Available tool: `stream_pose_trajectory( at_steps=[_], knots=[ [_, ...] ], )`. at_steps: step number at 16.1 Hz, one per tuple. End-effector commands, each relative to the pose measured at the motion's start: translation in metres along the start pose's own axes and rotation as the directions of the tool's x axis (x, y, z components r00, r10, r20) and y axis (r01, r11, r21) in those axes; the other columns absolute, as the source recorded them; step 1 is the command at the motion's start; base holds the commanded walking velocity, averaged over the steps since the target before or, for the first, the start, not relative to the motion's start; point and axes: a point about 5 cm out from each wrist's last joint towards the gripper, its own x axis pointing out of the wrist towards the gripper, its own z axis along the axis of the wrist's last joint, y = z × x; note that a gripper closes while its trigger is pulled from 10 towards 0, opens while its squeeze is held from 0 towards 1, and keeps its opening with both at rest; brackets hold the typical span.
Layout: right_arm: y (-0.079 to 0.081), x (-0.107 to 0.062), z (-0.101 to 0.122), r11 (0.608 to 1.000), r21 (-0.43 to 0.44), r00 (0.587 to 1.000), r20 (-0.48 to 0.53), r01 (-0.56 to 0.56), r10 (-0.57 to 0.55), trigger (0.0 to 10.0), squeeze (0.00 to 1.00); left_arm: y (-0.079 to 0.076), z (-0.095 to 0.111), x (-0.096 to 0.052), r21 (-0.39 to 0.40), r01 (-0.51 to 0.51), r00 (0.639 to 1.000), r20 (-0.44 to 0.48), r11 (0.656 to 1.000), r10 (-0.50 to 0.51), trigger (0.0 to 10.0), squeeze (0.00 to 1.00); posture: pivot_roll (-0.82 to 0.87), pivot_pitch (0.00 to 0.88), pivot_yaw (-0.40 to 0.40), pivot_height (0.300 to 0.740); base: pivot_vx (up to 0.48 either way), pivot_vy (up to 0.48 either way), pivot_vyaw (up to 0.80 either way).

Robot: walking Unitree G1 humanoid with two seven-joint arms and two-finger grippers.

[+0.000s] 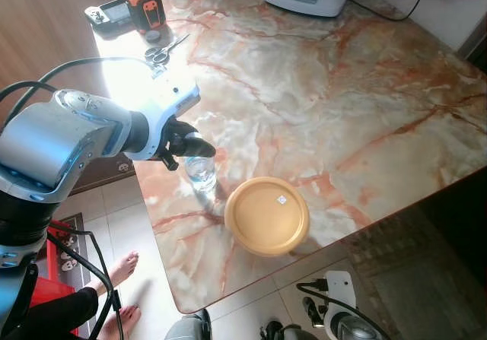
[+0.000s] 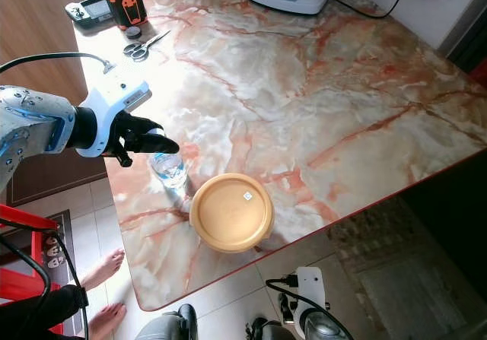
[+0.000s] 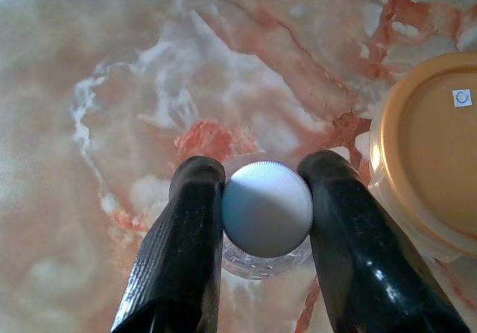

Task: Restocking fridge

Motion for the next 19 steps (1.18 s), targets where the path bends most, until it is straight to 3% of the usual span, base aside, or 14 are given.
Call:
stream_pose_trajectory(
  at_steps=[1, 7, 11, 12, 13, 14, 16, 17, 18, 19],
  knots=[
    [-0.001, -0.002, -0.013, 1.0, 0.024, 0.999, -0.041, 0.005, -0.004, 10.0, 0.0, -0.002, -0.001, -0.002, 0.024, -0.005, 1.0, -0.02, 1.0, 0.005, 0.0, 0.0, 0.2, 0.223, -0.031, 0.74, 0.0, 0.0, 0.0],
    [-0.001, -0.002, -0.013, 1.0, 0.023, 0.999, -0.043, 0.005, -0.004, 10.0, 0.0, 0.001, -0.001, -0.002, 0.025, -0.04, 0.999, -0.022, 0.999, 0.041, 0.0, 0.0, 0.2, 0.224, -0.033, 0.74, 0.0, 0.0, 0.0],
    [-0.001, -0.002, -0.013, 1.0, 0.023, 0.999, -0.043, 0.004, -0.003, 10.0, 0.0, 0.016, -0.001, -0.007, 0.03, -0.203, 0.979, -0.02, 0.979, 0.204, 0.0, 0.0, 0.2, 0.223, -0.035, 0.74, 0.0, 0.0, 0.0],
    [-0.002, -0.002, -0.013, 1.0, 0.021, 0.999, -0.043, 0.004, -0.003, 10.0, 0.0, 0.02, 0.0, -0.009, 0.001, -0.261, 0.965, 0.0, 0.965, 0.261, 1.0, 0.0, 0.2, 0.223, -0.039, 0.74, 0.0, 0.0, 0.0],
    [-0.002, -0.002, -0.013, 1.0, 0.019, 0.999, -0.043, 0.004, -0.003, 10.0, 0.0, 0.024, 0.001, -0.011, -0.003, -0.317, 0.948, 0.019, 0.948, 0.317, 4.5, 0.0, 0.2, 0.223, -0.04, 0.74, 0.0, 0.0, 0.0],
    [-0.002, -0.002, -0.013, 1.0, 0.019, 0.999, -0.043, 0.003, -0.002, 10.0, 0.0, 0.026, 0.004, -0.011, -0.017, -0.35, 0.935, 0.055, 0.937, 0.35, 10.0, 0.0, 0.2, 0.222, -0.042, 0.74, 0.0, 0.0, 0.0],
    [-0.002, -0.002, -0.012, 1.0, 0.018, 0.999, -0.042, 0.003, -0.002, 10.0, 0.0, 0.032, 0.007, -0.013, -0.046, -0.431, 0.894, 0.111, 0.901, 0.434, 10.0, 0.0, 0.19, 0.218, -0.046, 0.74, 0.0, 0.0, 0.0],
    [-0.002, -0.002, -0.012, 1.0, 0.018, 0.999, -0.041, 0.003, -0.003, 10.0, 0.0, 0.039, 0.007, -0.016, -0.082, -0.529, 0.831, 0.153, 0.845, 0.535, 10.0, 0.0, 0.18, 0.215, -0.051, 0.74, 0.0, 0.0, 0.0],
    [-0.003, -0.002, -0.012, 1.0, 0.017, 0.999, -0.041, 0.006, -0.005, 10.0, 0.0, 0.045, 0.009, -0.022, -0.155, -0.622, 0.74, 0.207, 0.768, 0.64, 10.0, 0.0, 0.18, 0.213, -0.055, 0.74, 0.0, 0.0, 0.0],
    [-0.003, -0.002, -0.012, 1.0, 0.016, 0.999, -0.041, 0.007, -0.006, 10.0, 0.0, 0.046, 0.008, -0.024, -0.176, -0.652, 0.704, 0.219, 0.737, 0.675, 10.0, 0.0, 0.17, 0.212, -0.061, 0.74, 0.0, 0.0, 0.0]
  ],
)
